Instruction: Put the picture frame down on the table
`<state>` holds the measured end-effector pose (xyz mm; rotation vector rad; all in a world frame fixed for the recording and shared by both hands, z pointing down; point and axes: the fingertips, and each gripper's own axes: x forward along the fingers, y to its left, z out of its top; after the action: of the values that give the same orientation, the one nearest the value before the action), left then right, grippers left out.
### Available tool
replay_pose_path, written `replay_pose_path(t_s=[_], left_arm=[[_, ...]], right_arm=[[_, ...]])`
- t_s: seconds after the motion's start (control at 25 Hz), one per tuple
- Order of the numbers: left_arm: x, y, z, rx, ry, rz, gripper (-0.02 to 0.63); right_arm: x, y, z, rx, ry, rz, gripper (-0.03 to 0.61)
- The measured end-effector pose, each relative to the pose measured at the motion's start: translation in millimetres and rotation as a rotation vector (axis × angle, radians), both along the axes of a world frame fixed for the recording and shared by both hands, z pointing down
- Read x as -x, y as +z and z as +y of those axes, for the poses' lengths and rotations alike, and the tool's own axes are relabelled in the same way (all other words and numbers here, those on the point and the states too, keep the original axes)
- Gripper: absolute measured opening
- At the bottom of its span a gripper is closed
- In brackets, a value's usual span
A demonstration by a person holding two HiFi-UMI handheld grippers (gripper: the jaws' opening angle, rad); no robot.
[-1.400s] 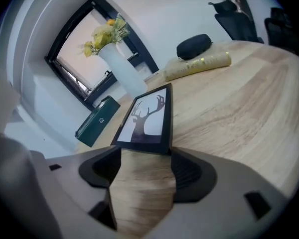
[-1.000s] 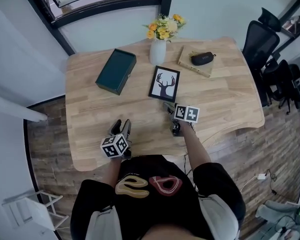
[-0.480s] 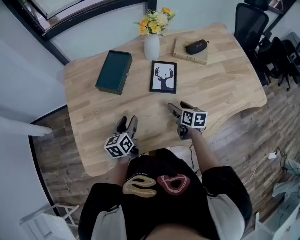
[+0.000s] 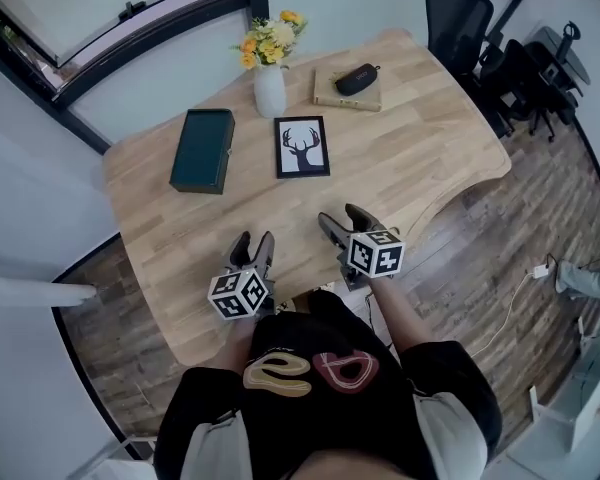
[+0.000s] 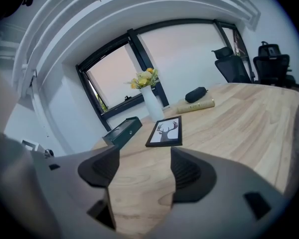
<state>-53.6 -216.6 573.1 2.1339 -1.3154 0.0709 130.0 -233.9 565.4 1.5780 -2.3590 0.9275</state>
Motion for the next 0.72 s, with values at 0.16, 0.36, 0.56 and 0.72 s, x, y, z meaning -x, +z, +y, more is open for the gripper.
replay_pose_path(t_s=[0.16,0.36,0.56,0.72], left_arm=[[-8.1,-4.4,8.2,-0.024,0.047,-0.014,0.232],[-12.4,-12.8,27.1,-0.073,0.096,-0.064,0.232],[-15.8,-23.2,44.9,-0.111,0.142,-0.071,0.232],[-13.8,-30.2,56.0,-0.137,0.159,-0.066,0.232]], right_arm=[[2.5,-9.9,20.8,-0.035,0.031,0.017,0.321],[2.9,-24.3,47.3,-0.087,0.064,0.065,0.319],[5.6,-34.2,67.0,-0.12,0.1,0.068,0.319],[7.9,-40.1,82.3,-0.16,0.132,0.101,0.311]])
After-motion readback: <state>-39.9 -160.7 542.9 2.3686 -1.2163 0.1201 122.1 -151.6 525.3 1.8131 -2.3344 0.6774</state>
